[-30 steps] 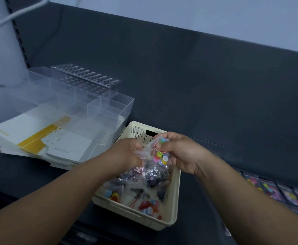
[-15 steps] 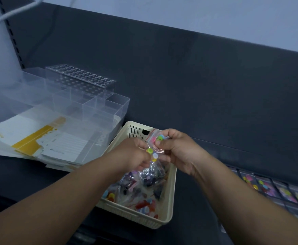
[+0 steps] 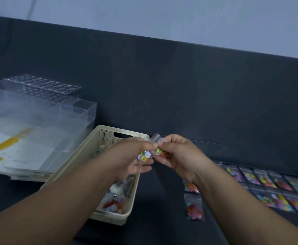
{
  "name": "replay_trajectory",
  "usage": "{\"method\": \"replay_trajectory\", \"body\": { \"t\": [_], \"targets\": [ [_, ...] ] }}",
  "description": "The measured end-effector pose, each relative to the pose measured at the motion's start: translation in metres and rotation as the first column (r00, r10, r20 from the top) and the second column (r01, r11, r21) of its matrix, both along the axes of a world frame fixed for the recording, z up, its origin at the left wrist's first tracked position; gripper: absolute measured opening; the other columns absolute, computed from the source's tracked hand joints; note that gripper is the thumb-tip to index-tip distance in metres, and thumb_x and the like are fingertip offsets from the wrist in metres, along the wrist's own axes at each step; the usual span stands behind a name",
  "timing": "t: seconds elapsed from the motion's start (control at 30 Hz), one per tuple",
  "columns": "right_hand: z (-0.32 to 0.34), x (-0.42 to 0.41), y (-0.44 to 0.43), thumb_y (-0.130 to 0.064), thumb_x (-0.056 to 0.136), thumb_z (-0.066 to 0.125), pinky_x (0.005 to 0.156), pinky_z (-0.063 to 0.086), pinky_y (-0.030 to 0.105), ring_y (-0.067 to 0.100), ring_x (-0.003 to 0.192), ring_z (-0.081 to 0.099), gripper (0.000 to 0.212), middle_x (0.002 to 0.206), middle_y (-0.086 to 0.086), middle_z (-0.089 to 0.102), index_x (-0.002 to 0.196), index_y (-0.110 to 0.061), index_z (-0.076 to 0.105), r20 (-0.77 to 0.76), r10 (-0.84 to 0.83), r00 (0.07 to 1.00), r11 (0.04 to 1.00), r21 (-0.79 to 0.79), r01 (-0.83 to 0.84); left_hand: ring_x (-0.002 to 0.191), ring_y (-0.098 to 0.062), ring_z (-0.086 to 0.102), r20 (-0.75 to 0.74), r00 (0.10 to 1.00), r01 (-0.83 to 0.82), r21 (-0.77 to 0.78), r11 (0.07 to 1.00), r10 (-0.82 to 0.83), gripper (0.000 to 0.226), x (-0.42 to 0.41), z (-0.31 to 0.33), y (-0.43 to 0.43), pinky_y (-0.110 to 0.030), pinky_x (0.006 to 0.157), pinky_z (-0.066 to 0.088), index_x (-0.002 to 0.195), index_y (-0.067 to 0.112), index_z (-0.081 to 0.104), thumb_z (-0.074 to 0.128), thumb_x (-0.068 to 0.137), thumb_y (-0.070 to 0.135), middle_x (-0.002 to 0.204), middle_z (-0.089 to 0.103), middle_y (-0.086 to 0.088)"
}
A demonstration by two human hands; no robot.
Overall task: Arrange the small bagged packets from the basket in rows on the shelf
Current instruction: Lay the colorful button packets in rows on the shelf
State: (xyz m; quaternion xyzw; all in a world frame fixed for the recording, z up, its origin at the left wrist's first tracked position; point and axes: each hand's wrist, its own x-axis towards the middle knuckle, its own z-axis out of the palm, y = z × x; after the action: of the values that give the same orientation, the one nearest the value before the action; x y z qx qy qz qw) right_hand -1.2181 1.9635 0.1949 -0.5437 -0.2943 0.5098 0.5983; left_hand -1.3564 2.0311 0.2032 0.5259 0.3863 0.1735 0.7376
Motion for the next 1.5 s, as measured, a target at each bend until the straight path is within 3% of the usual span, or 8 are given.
{"method": "replay_trajectory", "body": {
  "t": [0.37, 0.53, 0.77, 0.87, 1.03, 1.17, 1.3, 1.5],
  "targets": [
    [-0.006, 0.076, -0.104, -0.008, 0.085, 0.062, 0.049, 0.024, 0.027, 0.015, 0.048, 0.040, 0.014, 0.061, 0.006, 0.056, 0.073, -0.015, 0.061, 0.219, 0.110, 0.970, 0.986, -0.150, -0.078, 0.063, -0.011, 0.061, -0.203, 0.979, 0.092, 0.356, 0.930, -0.019, 0.010, 0.073, -0.009, -0.077, -0.021, 0.056, 0.047, 0.079, 0.017, 0.057, 0.064, 0.086, 0.017, 0.075, 0.065, -0.003],
    [-0.017, 0.103, -0.139, -0.003, 0.085, 0.064, 0.044, 0.039, 0.018, 0.008, 0.048, 0.052, 0.020, 0.060, 0.002, 0.059, 0.071, -0.015, 0.057, 0.334, 0.082, 0.939, 0.973, -0.230, -0.003, 0.061, -0.013, 0.055, -0.202, 0.979, 0.096, 0.371, 0.924, -0.020, 0.018, 0.102, -0.021, -0.108, -0.015, 0.044, 0.046, 0.076, 0.012, 0.052, 0.067, 0.085, 0.014, 0.074, 0.054, -0.008],
    [-0.062, 0.117, -0.162, -0.006, 0.084, 0.067, 0.049, 0.050, 0.022, 0.015, 0.061, 0.061, 0.014, 0.072, 0.006, 0.064, 0.080, -0.011, 0.055, 0.383, 0.035, 0.923, 0.923, -0.366, 0.117, 0.078, -0.022, 0.064, -0.258, 0.960, -0.063, 0.175, 0.982, 0.108, 0.011, 0.110, -0.044, -0.121, -0.025, 0.055, 0.053, 0.085, 0.010, 0.054, 0.049, 0.089, 0.001, 0.097, 0.062, -0.015],
    [-0.081, 0.119, -0.163, -0.010, 0.081, 0.069, 0.051, 0.052, 0.027, 0.016, 0.051, 0.057, 0.020, 0.059, 0.006, 0.061, 0.071, -0.012, 0.053, 0.565, 0.087, 0.820, 0.907, -0.385, 0.170, 0.078, -0.023, 0.064, -0.255, 0.955, -0.109, 0.168, 0.980, 0.150, 0.017, 0.110, -0.053, -0.128, -0.029, 0.060, 0.057, 0.077, 0.010, 0.054, 0.049, 0.089, -0.002, 0.091, 0.061, -0.016],
    [-0.089, 0.127, -0.175, -0.028, 0.082, 0.066, 0.059, 0.040, 0.028, 0.016, 0.073, 0.053, 0.019, 0.079, -0.003, 0.056, 0.080, -0.018, 0.050, 0.923, 0.209, 0.323, 0.942, -0.278, 0.185, 0.057, -0.016, 0.056, -0.265, 0.951, -0.097, 0.238, 0.966, 0.161, 0.022, 0.106, -0.060, -0.131, -0.035, 0.066, 0.051, 0.067, 0.011, 0.057, 0.058, 0.083, -0.005, 0.065, 0.060, -0.006],
    [-0.097, 0.138, -0.189, -0.013, 0.085, 0.060, 0.080, 0.040, 0.019, 0.012, 0.096, 0.051, 0.012, 0.099, -0.007, 0.061, 0.092, -0.021, 0.063, 0.987, 0.113, 0.114, 0.983, -0.095, -0.158, 0.062, -0.016, 0.057, -0.247, 0.948, -0.141, 0.244, 0.959, 0.202, 0.020, 0.107, -0.061, -0.132, -0.029, 0.062, 0.046, 0.069, 0.012, 0.059, 0.060, 0.082, -0.002, 0.068, 0.063, -0.005],
    [-0.114, 0.136, -0.190, -0.014, 0.089, 0.058, 0.097, 0.031, 0.012, 0.011, 0.116, 0.051, 0.024, 0.120, -0.007, 0.063, 0.108, -0.023, 0.069, 0.982, 0.172, 0.082, 0.941, -0.139, -0.308, 0.067, -0.019, 0.060, -0.232, 0.951, -0.154, 0.226, 0.962, 0.207, 0.019, 0.107, -0.063, -0.132, -0.031, 0.065, 0.048, 0.071, 0.012, 0.061, 0.060, 0.083, -0.001, 0.074, 0.066, -0.008],
    [-0.121, 0.132, -0.178, -0.016, 0.090, 0.056, 0.097, 0.036, 0.017, 0.016, 0.114, 0.054, 0.025, 0.121, -0.005, 0.064, 0.113, -0.020, 0.067, 0.986, 0.135, 0.097, 0.948, -0.101, -0.301, 0.066, -0.018, 0.062, -0.189, 0.958, -0.177, 0.212, 0.961, 0.218, 0.018, 0.103, -0.063, -0.133, -0.032, 0.065, 0.052, 0.073, 0.011, 0.061, 0.061, 0.083, -0.004, 0.075, 0.067, -0.008]
  ]
}}
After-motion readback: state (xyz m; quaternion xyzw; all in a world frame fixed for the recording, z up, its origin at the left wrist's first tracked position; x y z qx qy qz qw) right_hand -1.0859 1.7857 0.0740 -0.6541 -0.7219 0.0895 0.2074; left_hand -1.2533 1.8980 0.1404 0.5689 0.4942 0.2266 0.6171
